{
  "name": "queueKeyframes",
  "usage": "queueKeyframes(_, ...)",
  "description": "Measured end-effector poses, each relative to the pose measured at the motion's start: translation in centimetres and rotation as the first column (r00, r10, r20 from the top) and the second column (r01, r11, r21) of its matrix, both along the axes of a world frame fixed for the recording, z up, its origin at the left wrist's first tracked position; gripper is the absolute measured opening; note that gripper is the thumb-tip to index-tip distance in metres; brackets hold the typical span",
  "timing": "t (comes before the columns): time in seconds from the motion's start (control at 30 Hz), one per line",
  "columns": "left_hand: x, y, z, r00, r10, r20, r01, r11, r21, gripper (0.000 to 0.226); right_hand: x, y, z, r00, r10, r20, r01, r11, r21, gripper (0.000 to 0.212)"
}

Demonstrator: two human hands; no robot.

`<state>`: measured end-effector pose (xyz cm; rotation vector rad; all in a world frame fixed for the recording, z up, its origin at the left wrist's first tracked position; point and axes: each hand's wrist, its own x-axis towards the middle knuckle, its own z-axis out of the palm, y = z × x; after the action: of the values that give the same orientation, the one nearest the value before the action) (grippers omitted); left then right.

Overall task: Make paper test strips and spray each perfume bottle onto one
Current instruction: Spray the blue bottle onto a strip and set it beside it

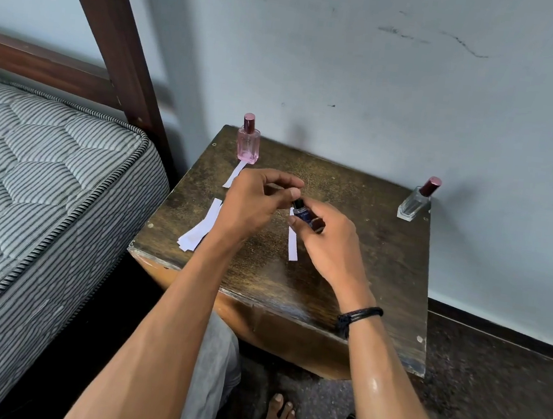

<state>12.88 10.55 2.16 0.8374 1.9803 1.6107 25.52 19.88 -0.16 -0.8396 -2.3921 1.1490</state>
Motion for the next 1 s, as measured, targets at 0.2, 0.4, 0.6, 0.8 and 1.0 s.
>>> queueKeyframes(0.2,-0.2,-0.2,0.1,0.997,0.015,-0.079,-0.013,0.999,0.030,0.016,-0.1,-0.1,0.3,1.000,0.004,0.007,-0.004,1.000,0.010,0.038)
queueKeyframes(0.4,-0.1,-0.5,0.2,0.989,0.096,-0.111,-0.087,0.993,0.082,0.015,-0.3,-0.5,1.2,1.000,-0.009,-0.025,0.010,0.998,0.063,0.040)
queueKeyframes(0.6,-1.1,-1.2,1.1,0.970,0.241,0.037,-0.243,0.938,0.247,0.013,0.6,-0.3,0.5,0.999,-0.018,0.035,0.011,0.986,0.166,0.034)
queueKeyframes(0.8,-3.6,-2.7,-0.3,0.958,0.272,-0.095,-0.262,0.959,0.110,0.018,2.3,1.5,1.6,0.950,-0.247,-0.193,0.250,0.968,-0.010,0.033)
queueKeyframes(1.0,-2.2,-1.3,-0.7,0.938,-0.104,-0.332,-0.028,0.928,-0.372,0.020,1.5,1.2,0.8,0.963,-0.252,-0.092,0.250,0.968,-0.026,0.040)
